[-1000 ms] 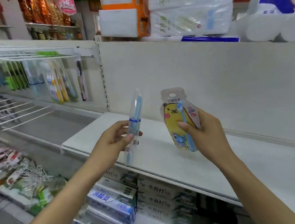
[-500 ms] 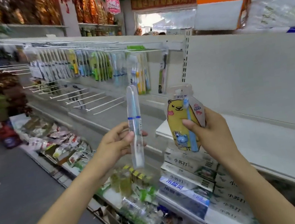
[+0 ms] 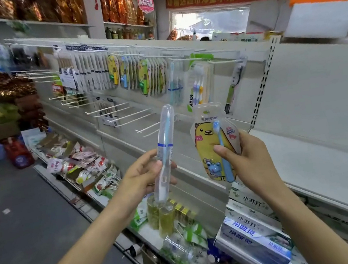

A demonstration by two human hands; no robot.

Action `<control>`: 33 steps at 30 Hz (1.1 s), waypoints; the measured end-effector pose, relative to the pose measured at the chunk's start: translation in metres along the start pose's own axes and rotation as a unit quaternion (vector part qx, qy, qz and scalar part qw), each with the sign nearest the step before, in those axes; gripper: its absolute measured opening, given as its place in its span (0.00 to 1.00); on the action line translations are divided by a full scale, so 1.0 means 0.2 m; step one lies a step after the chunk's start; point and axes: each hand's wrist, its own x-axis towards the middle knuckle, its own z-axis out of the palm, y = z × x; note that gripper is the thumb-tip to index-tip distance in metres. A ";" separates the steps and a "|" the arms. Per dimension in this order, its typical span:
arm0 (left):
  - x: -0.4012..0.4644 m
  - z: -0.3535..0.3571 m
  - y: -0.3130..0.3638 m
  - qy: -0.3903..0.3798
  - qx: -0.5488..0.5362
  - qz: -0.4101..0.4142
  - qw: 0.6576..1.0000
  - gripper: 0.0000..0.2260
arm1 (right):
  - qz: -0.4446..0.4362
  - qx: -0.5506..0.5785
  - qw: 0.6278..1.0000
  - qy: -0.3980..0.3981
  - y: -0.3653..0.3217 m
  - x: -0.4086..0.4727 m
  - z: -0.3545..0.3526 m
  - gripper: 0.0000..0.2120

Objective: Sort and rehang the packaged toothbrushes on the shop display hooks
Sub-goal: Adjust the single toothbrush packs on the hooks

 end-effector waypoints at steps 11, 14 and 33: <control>0.40 -0.17 -0.04 -0.079 0.004 0.030 0.996 0.21 | 0.000 -0.017 0.999 0.031 0.13 0.35 0.17 0.11; 0.52 -0.22 -0.05 -0.123 -0.011 0.020 0.992 0.20 | 0.005 -0.013 0.999 0.042 0.16 0.45 0.21 0.11; 1.24 -0.56 -0.10 -0.227 0.168 0.188 0.941 0.28 | 0.091 -0.093 0.977 0.172 0.14 0.61 0.58 0.08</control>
